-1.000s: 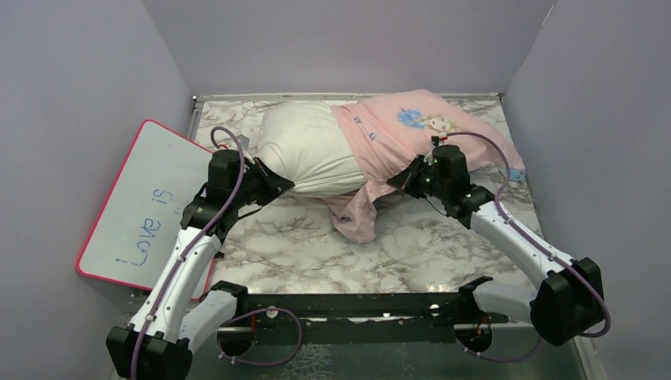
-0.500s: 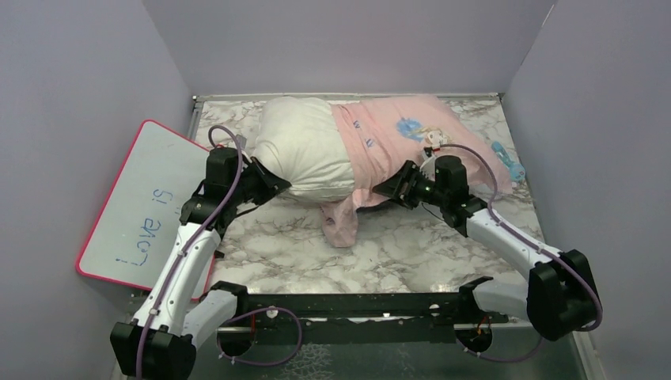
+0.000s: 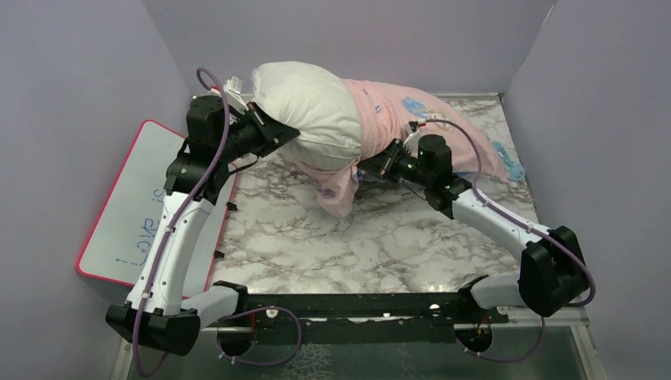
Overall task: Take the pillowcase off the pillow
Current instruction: Remove the pillow from the pillowcase.
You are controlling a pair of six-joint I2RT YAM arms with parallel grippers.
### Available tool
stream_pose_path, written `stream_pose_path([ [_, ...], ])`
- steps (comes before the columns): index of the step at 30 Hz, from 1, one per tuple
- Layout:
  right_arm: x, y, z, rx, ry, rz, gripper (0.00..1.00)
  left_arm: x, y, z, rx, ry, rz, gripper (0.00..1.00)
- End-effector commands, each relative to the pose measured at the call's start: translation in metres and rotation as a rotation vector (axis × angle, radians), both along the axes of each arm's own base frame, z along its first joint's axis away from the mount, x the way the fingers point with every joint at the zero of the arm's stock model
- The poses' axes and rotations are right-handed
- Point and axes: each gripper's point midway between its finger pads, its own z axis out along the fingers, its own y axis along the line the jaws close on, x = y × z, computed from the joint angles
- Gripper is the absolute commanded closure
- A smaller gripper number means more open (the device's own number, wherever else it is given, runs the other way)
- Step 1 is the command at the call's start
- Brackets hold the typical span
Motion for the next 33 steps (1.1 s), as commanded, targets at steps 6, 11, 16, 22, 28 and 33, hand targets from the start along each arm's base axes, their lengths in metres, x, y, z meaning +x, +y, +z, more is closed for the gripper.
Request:
stream_pose_path([
  [6,0.034,-0.079,-0.016,-0.392,-0.022,-0.372,1.0,-0.015,0.01,0.092,0.055,-0.305,0.003,1.0],
  [11,0.019,-0.121,-0.065,-0.488,0.096,-0.375,1.0,-0.011,0.016,0.098,0.088,-0.324,0.039,1.0],
  [16,-0.009,-0.069,-0.02,-0.283,-0.101,-0.052,0.7,-0.006,0.013,0.083,0.071,-0.278,0.033,1.0],
  [22,-0.039,-0.036,-0.01,-0.261,-0.206,0.135,0.24,-0.004,0.01,0.075,0.03,-0.25,0.041,1.0],
  [28,-0.059,0.015,-0.018,-0.289,-0.271,0.167,0.0,-0.003,0.009,0.077,0.002,-0.244,0.045,1.0],
  [33,-0.032,0.034,-0.022,-0.292,-0.309,-0.108,0.0,-0.005,0.007,0.078,-0.02,-0.237,0.043,1.0],
])
